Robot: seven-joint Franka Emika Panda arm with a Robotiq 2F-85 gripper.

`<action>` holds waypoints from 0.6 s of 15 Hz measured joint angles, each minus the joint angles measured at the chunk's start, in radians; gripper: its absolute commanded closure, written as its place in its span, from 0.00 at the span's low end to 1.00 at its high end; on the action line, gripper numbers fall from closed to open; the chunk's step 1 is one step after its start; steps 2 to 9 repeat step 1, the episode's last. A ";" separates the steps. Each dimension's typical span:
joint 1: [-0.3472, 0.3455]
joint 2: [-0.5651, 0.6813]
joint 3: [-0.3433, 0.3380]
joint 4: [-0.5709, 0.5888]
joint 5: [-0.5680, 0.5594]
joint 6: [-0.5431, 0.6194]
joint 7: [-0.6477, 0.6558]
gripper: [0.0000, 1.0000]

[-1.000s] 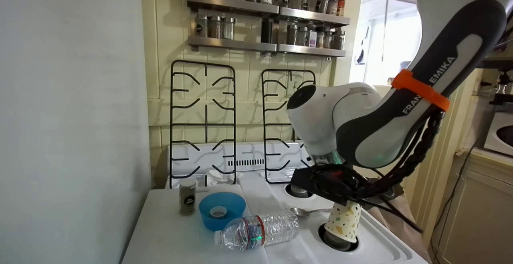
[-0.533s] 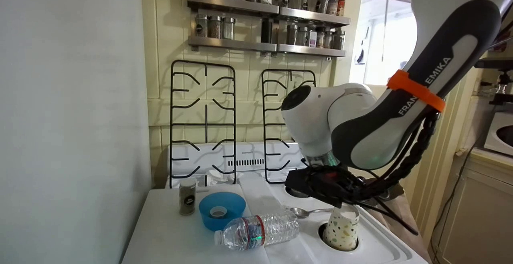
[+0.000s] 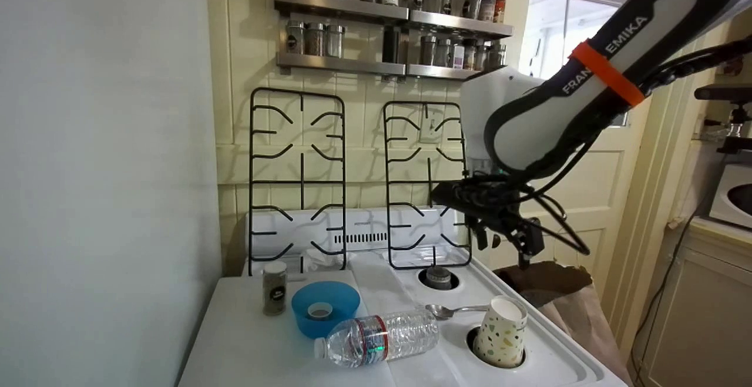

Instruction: Put the cup on the metal object to the right

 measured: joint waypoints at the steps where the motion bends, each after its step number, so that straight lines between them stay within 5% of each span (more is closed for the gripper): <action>1: -0.011 -0.031 -0.041 0.000 0.062 0.003 -0.083 0.00; 9: -0.011 -0.031 -0.041 0.000 0.062 0.003 -0.083 0.00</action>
